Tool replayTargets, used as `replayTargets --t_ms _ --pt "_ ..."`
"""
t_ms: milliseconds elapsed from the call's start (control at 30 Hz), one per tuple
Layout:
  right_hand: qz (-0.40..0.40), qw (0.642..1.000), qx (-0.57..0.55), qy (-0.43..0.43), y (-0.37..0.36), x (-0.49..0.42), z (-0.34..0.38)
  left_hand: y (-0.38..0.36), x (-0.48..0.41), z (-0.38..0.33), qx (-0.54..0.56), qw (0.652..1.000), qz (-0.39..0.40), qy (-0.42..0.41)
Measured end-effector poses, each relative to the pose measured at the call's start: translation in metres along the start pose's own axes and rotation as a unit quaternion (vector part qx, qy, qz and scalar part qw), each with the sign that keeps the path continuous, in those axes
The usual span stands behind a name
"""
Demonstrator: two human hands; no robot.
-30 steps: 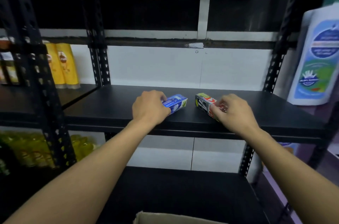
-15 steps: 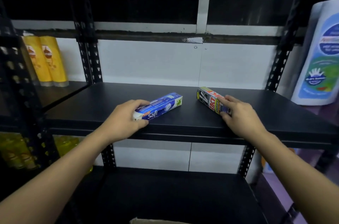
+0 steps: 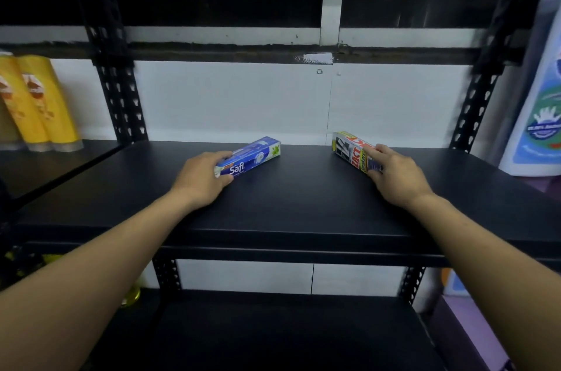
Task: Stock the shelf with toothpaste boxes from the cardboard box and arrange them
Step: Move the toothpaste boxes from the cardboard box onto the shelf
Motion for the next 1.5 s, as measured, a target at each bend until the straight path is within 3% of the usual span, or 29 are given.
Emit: replayTargets --t_ms 333,600,700,800,967,1300,1500 --pt "-0.043 0.999 -0.017 -0.027 -0.011 -0.006 -0.014 -0.017 -0.039 0.012 -0.038 0.999 -0.025 0.002" --pt "-0.034 0.998 0.002 -0.047 -0.007 -0.001 -0.013 -0.003 -0.020 -0.005 -0.110 0.991 -0.077 0.007" --pt "-0.074 0.996 0.002 -0.054 0.009 0.008 -0.007 0.005 -0.005 -0.022 -0.113 0.989 -0.091 -0.018" --pt "-0.106 0.994 0.001 -0.033 0.026 0.025 0.008 0.010 0.014 -0.041 -0.132 0.988 -0.064 -0.044" --pt "-0.090 0.995 0.001 0.032 0.040 0.069 0.046 0.020 0.055 -0.076 -0.134 0.985 -0.045 -0.095" --pt "-0.116 0.984 0.026 0.130 0.035 0.194 0.111 0.009 0.181 -0.136 -0.224 0.951 -0.077 -0.199" --pt "-0.017 0.990 0.000 0.143 -0.047 0.283 0.107 -0.053 0.261 -0.109 -0.229 0.949 -0.023 -0.216"
Point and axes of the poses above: each hand's wrist, its own x-axis away from the middle knuckle, its own y-axis out of the back of the hand, z = x × y, the point moved 7 cm from there along -x, towards the middle knuckle, and after that the axes turned 2 degrees about x, right-handed, at the moved point
